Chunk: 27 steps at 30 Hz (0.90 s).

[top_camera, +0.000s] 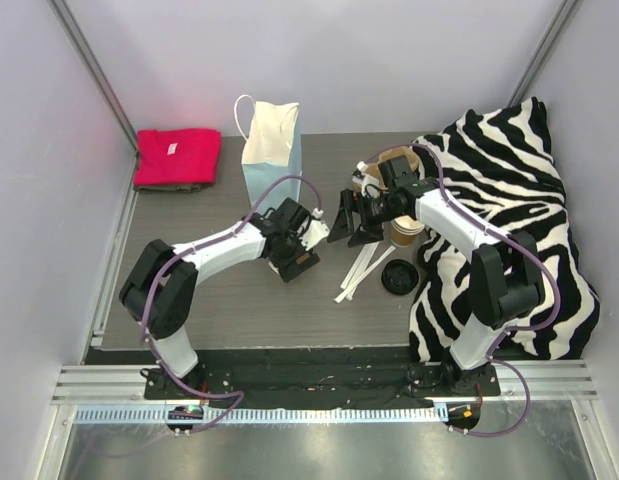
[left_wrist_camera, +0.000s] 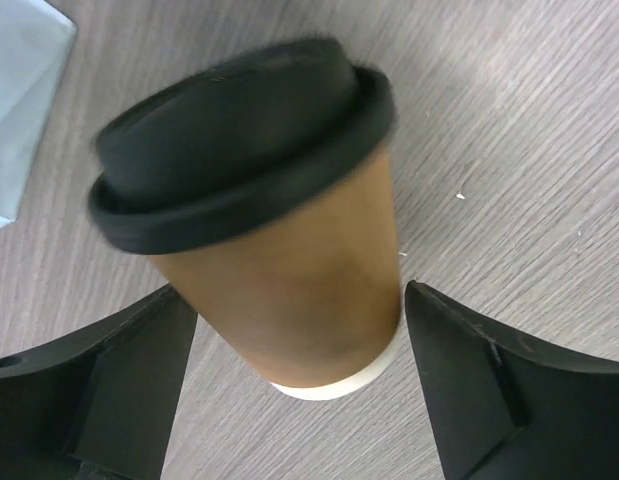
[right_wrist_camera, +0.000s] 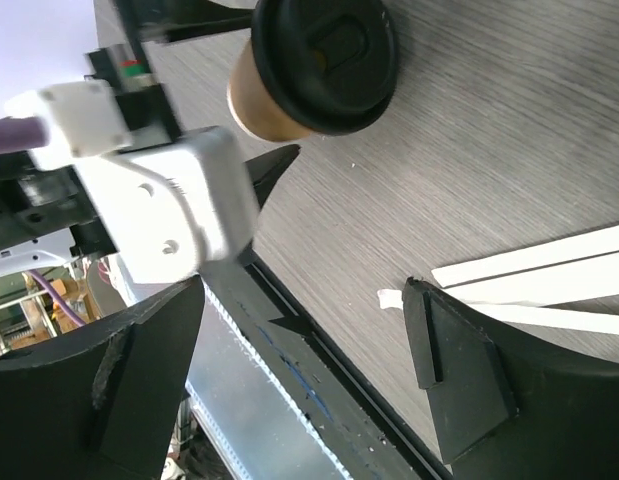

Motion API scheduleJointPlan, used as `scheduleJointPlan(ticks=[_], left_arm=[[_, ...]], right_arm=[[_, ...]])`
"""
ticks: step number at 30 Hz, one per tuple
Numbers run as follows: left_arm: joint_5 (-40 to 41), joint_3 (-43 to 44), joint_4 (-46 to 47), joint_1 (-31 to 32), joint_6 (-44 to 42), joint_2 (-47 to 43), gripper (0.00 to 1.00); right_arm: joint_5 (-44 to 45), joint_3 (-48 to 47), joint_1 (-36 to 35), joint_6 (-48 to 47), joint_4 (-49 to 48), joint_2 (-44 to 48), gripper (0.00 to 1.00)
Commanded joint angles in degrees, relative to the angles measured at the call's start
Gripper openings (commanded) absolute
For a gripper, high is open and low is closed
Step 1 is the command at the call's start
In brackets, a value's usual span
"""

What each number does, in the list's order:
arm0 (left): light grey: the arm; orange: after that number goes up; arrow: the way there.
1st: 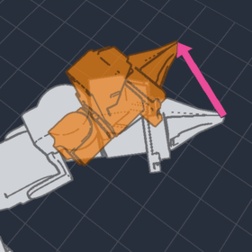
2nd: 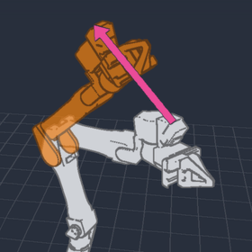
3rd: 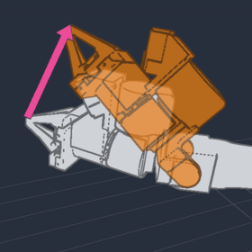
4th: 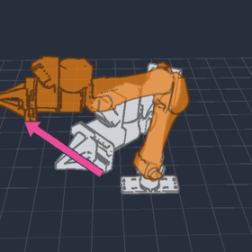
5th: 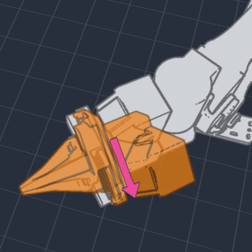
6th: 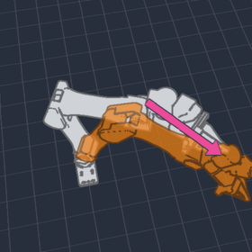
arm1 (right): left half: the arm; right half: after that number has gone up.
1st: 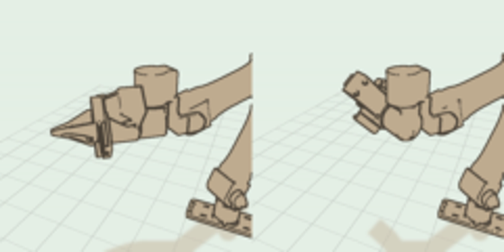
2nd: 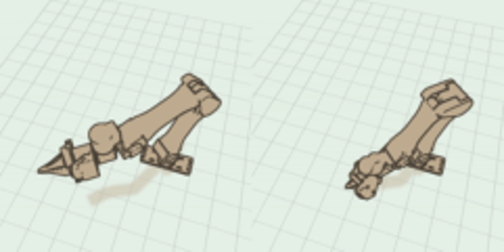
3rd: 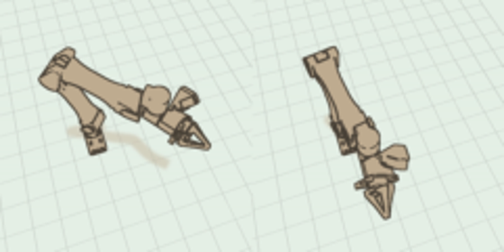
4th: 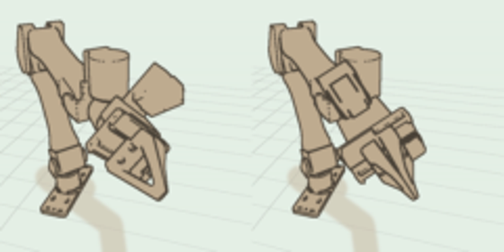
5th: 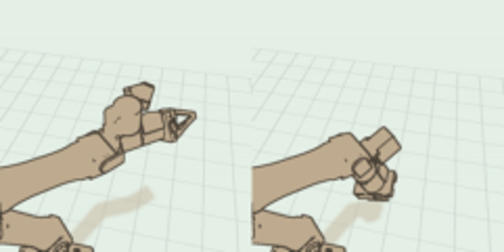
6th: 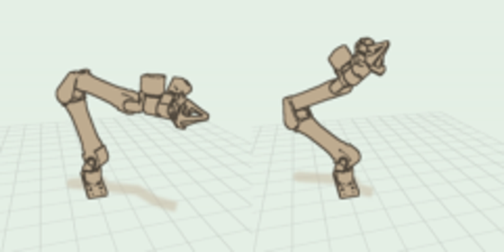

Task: Pack the takeout coffee

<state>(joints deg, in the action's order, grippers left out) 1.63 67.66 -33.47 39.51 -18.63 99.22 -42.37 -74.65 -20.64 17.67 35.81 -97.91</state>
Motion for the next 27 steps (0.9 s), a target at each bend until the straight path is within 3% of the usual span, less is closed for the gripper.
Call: scheduleJointPlan(ticks=[1, 3, 8, 9, 10, 16, 19, 24, 26, 27], left_arm=[[1.36, -3.39, 4.64, 0.84, -1.14, -0.69, 0.85], [2.06, -5.16, 7.0, 0.75, -1.06, -2.62, 0.79], [1.11, -12.54, 13.25, 0.75, 0.79, -13.85, 0.47], [0.4, -13.86, 15.78, 0.75, 0.88, -19.45, 0.38], [-0.04, -16.48, 17.11, 0.75, 1.05, -22.11, 0.35], [-12.34, -28.08, 28.36, 1.01, -1.92, -44.17, 0.38], [-13.15, -32.4, 33.12, 2.32, -6.83, -50.33, 0.39], [-10.85, -32.94, 36.46, 3.38, -12.65, -51.58, 0.36], [-10.59, -33.9, 39.26, 3.56, -14.84, -51.84, 0.35], [-10.59, -34.26, 39.88, 3.91, -15.46, -51.93, 0.35]], right_arm=[[-1.84, -0.76, 0.17, -1.06, 0.4, 3.25, 0.9], [-2.19, -0.76, 0.25, -1.15, 0.4, 3.25, 0.9], [-4.03, -1.63, 0.6, -1.41, 0.75, 3.86, 0.9], [-4.47, -2.25, 0.78, -1.5, 0.66, 3.95, 0.9], [-5.35, -2.6, 0.78, -1.5, 0.66, 4.21, 0.9], [-11.24, -6.12, 0.78, -3.34, -1.7, 8.43, 0.93], [-12.56, -6.91, 0.78, -3.69, -5.4, 12.55, 0.99], [-13.09, -12.7, -0.97, -9.75, -2.18, 15.99, 1.0], [-7.06, -16.64, -3.51, -14.22, 1.61, 15.99, 1.0], [-3.89, -17.88, -8.05, -19.73, 5.98, 15.82, 1.0]])
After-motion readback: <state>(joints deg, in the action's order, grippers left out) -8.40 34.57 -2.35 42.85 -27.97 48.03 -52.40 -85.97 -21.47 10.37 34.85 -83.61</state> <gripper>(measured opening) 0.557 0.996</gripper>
